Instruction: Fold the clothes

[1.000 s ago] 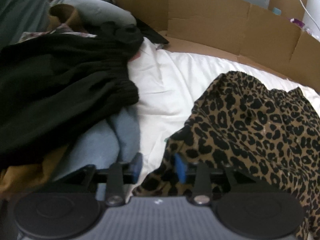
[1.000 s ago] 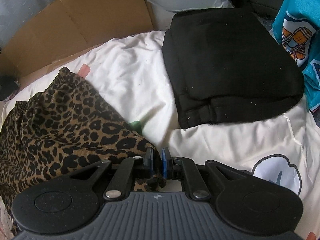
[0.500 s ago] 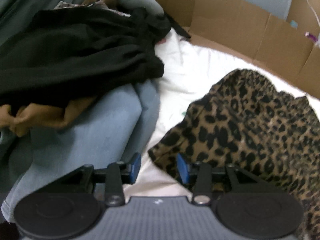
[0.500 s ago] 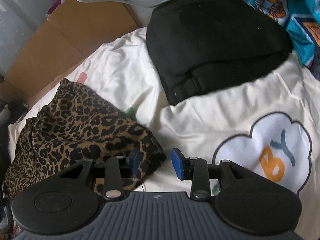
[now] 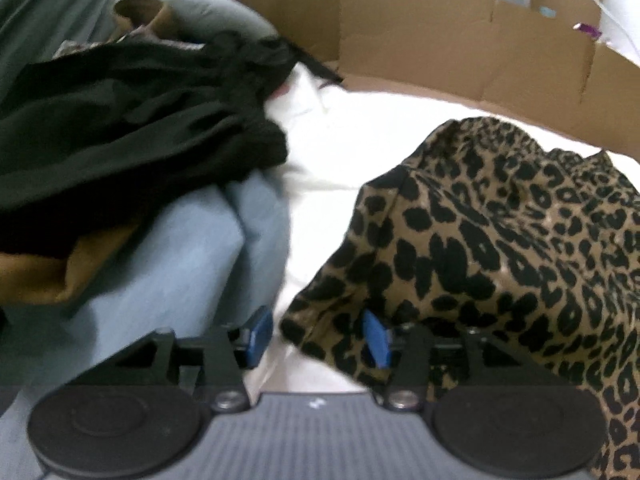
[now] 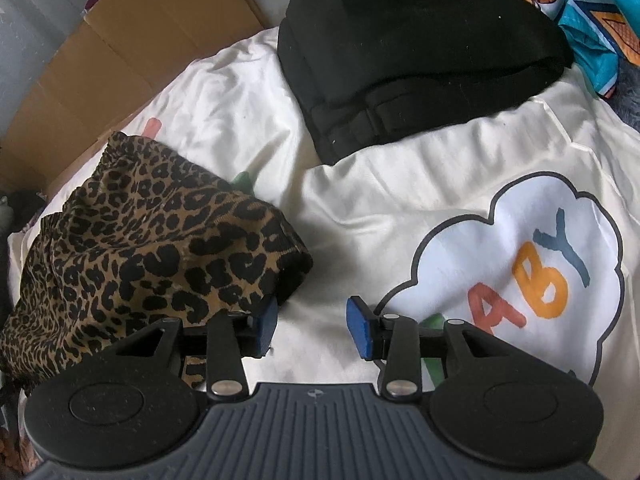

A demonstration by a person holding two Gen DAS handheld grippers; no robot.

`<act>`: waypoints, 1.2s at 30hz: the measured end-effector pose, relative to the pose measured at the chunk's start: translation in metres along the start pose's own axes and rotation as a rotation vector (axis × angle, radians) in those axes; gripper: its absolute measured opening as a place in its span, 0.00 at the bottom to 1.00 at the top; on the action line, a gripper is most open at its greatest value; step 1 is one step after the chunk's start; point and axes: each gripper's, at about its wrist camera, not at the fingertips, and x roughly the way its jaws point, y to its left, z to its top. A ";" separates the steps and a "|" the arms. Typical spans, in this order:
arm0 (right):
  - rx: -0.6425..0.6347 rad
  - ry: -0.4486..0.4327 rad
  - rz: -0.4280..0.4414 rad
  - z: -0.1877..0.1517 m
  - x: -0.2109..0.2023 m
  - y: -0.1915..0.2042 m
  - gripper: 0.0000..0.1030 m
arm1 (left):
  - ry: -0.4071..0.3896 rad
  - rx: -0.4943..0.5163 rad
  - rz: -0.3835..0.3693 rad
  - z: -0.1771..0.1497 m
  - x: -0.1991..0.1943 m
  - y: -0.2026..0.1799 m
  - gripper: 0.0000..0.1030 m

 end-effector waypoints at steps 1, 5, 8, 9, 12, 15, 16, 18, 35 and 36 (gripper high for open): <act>-0.001 0.001 0.000 0.000 0.000 0.001 0.44 | -0.006 0.009 -0.003 0.000 0.002 -0.002 0.62; -0.009 0.003 0.001 0.000 0.002 0.004 0.44 | 0.009 0.047 0.001 0.000 0.017 -0.007 0.64; -0.005 0.000 0.004 0.001 0.003 0.006 0.44 | 0.008 0.032 -0.003 -0.002 0.020 -0.009 0.67; -0.002 -0.003 0.007 0.001 0.004 0.005 0.44 | 0.010 0.012 -0.009 -0.003 0.020 -0.008 0.67; 0.036 -0.020 0.025 0.001 0.007 0.000 0.44 | 0.011 -0.070 -0.031 -0.003 0.019 0.000 0.61; 0.090 -0.041 0.049 0.001 0.012 -0.008 0.45 | 0.022 -0.117 -0.047 -0.006 0.018 0.000 0.54; 0.117 -0.049 0.060 0.001 0.013 -0.012 0.45 | 0.019 -0.120 -0.045 -0.007 0.018 -0.001 0.53; 0.155 -0.064 0.086 0.000 0.018 -0.017 0.45 | 0.017 -0.140 -0.049 -0.007 0.018 0.000 0.34; 0.138 -0.167 0.202 0.013 -0.016 -0.021 0.00 | -0.018 -0.288 -0.012 0.025 -0.071 0.020 0.07; 0.130 -0.173 0.200 0.015 -0.018 -0.019 0.00 | -0.019 -0.287 -0.006 0.027 -0.074 0.021 0.07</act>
